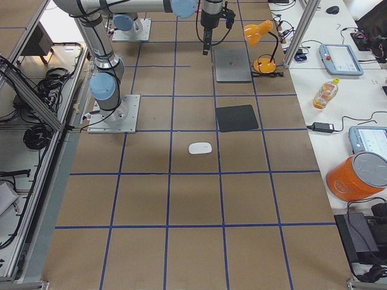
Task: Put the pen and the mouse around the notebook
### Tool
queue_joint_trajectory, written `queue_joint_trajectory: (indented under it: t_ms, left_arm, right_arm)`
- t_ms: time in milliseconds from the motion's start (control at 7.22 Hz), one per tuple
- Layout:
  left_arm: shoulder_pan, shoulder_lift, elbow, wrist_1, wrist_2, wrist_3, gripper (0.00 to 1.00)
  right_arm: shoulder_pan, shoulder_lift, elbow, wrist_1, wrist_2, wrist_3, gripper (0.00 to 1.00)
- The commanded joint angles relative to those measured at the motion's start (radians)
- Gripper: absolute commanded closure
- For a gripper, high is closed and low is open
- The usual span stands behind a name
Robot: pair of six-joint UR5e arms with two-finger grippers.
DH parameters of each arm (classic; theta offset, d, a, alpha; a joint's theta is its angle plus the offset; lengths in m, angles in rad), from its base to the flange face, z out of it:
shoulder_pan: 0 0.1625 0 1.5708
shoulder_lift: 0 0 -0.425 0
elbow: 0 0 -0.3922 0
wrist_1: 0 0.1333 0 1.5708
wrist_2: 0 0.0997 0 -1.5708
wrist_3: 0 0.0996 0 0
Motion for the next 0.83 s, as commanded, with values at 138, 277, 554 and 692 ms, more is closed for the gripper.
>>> queue_joint_trajectory:
  t_ms: [138,277,554,692]
  left_arm:
    - [0.000,0.008,-0.003,0.001,0.013,0.013,0.00]
    - [0.000,0.016,-0.011,0.001,0.013,0.013,0.00]
    - [0.023,0.031,-0.025,0.001,0.017,0.013,0.00]
    - [0.064,0.028,-0.034,0.003,0.016,0.014,0.00]
  right_arm:
    - [0.000,0.003,0.003,0.000,0.001,-0.002,0.00]
    - [-0.008,0.008,0.003,-0.006,-0.005,-0.014,0.00]
    - [-0.111,0.023,0.008,-0.035,-0.015,-0.072,0.00]
    - [-0.223,0.046,0.017,-0.069,-0.013,-0.192,0.00]
